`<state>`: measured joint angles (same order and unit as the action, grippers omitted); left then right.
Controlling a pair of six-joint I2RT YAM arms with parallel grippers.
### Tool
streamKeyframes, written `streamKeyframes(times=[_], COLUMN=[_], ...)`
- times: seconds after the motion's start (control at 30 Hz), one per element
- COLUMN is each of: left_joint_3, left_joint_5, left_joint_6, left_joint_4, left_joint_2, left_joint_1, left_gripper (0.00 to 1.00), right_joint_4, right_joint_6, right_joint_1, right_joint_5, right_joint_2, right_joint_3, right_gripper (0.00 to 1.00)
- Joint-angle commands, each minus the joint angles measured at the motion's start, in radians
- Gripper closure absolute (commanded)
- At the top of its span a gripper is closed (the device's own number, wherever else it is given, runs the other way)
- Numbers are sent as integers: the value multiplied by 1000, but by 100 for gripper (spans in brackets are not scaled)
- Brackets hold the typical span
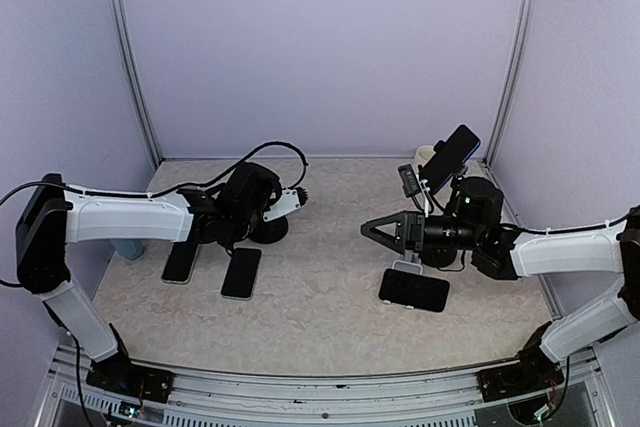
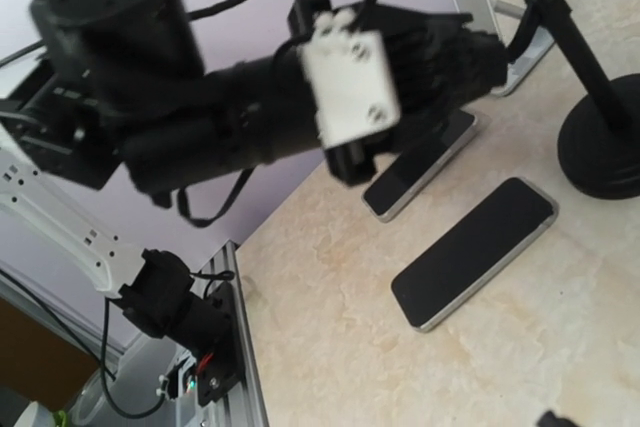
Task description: Remove the phone from the phone stand
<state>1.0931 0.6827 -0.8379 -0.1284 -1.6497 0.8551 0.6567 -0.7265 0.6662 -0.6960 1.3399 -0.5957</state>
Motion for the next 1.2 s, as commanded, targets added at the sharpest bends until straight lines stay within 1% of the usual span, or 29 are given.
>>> streamKeyframes(times=[0.0,0.27,0.37,0.5,0.77,0.83,0.9,1.03,1.13,1.17], left_joint_3=[33,2,-2,-8,14,16,18,25,26,24], left_joint_5=[53,25,7,-24,-62,-73,-77,-85,-95,-97], left_joint_6=[22,37,44,45,58,60,61,68,79,84], left_joint_4=[95,143,159,176,175,174,175,161,153,149], left_joint_2=[-14,-18,-9,4,-8,-11,-18,-22,-9,-1], left_joint_1=[-54,-113,-131,-140,-152,-155,-158,-157,-157,-156], left_gripper=[96,95,93,90,89,87,81,63,42,29], right_joint_4=[5,-20,-24,-30,-37,-42,-51,-63,-77,-85], right_joint_6=[19,33,36,43,48,53,60,71,85,94], right_joint_1=[-7,-7,-7,-4,0,2,3,8,12,14], right_joint_5=[-9,-8,-10,-10,-11,-11,-8,-9,-16,-15], right_joint_2=[2,3,8,12,18,16,16,24,35,37], right_joint_3=[-38,-51,-56,-63,-74,-76,-81,-92,-106,-110], right_gripper=[6,6,6,6,6,6,6,6,6,6])
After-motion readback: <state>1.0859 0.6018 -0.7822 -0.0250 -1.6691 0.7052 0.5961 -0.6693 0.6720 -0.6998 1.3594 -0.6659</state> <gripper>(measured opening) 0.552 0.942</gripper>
